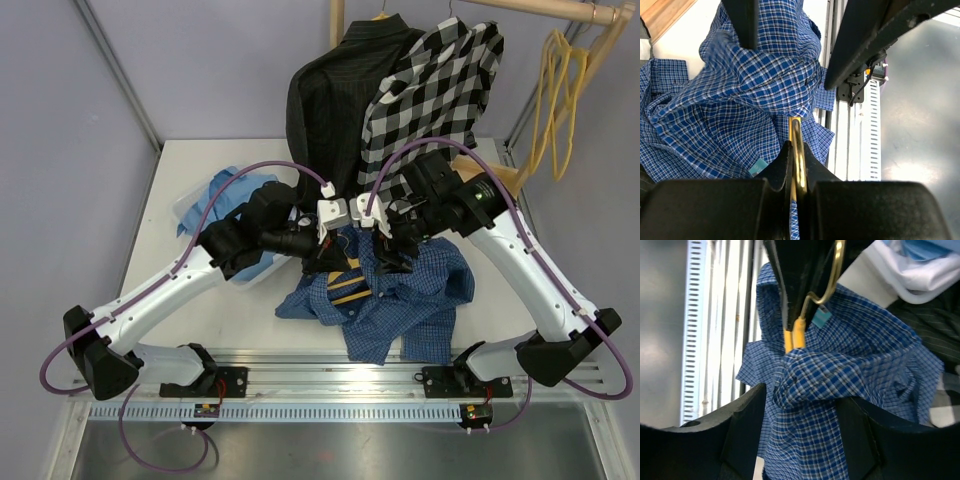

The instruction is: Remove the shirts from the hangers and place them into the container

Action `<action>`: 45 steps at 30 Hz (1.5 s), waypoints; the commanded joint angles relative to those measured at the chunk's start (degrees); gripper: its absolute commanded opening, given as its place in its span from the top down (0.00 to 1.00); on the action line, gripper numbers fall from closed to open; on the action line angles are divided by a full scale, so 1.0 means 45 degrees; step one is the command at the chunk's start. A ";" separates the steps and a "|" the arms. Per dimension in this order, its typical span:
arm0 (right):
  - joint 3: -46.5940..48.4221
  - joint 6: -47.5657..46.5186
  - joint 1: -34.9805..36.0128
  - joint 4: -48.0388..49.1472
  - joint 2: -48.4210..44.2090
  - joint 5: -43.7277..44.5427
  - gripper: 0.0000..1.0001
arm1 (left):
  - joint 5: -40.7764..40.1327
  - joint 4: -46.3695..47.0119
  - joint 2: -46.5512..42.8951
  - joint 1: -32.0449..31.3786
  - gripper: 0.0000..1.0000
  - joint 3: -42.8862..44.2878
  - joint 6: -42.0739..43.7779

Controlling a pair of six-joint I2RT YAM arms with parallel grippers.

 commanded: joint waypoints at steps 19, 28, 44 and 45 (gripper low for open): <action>-0.2568 0.1091 0.0352 0.1942 -0.0601 -0.1267 1.00 | 0.0459 0.2811 -0.0019 -0.0161 1.00 0.0628 -0.1070; -0.3094 0.3375 -0.1345 0.3523 -0.2122 -0.0641 1.00 | -0.1805 0.3338 -0.0800 -0.0063 0.65 -0.0269 -0.1812; -0.6201 0.8162 -0.4334 0.7001 -0.4977 0.0648 1.00 | -0.9048 0.3376 -0.2482 -0.0568 0.01 -0.3569 -0.5776; -0.6279 0.8259 -0.4432 0.7021 -0.5055 0.0512 1.00 | -0.9266 0.3803 -0.2171 -0.0861 0.01 -0.3861 -0.6203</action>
